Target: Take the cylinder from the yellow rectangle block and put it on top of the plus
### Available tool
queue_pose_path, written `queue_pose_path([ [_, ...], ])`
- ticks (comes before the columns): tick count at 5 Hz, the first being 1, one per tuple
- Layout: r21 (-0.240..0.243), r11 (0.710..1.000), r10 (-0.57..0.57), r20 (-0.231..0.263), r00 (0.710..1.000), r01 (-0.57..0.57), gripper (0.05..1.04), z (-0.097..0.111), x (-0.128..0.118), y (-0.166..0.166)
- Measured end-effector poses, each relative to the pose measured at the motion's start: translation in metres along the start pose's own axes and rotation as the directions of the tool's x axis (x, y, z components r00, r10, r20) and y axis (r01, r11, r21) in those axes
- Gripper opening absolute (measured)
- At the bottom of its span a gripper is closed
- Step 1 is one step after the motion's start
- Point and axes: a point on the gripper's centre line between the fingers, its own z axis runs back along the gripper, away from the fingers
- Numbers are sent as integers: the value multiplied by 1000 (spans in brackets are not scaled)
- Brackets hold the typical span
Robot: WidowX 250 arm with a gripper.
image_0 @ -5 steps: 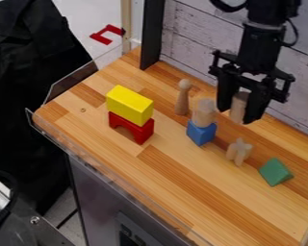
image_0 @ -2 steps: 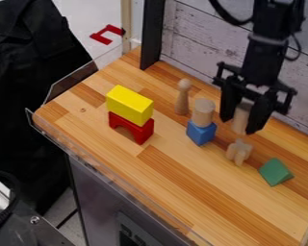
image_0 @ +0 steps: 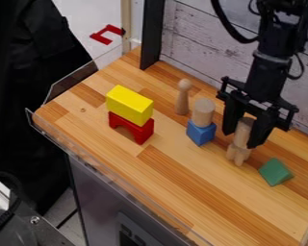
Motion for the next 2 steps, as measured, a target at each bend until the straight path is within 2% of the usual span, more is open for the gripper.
queue_pose_path([
  [2,2,1000,3,-5,1000,-3,545,-4,2,-1],
])
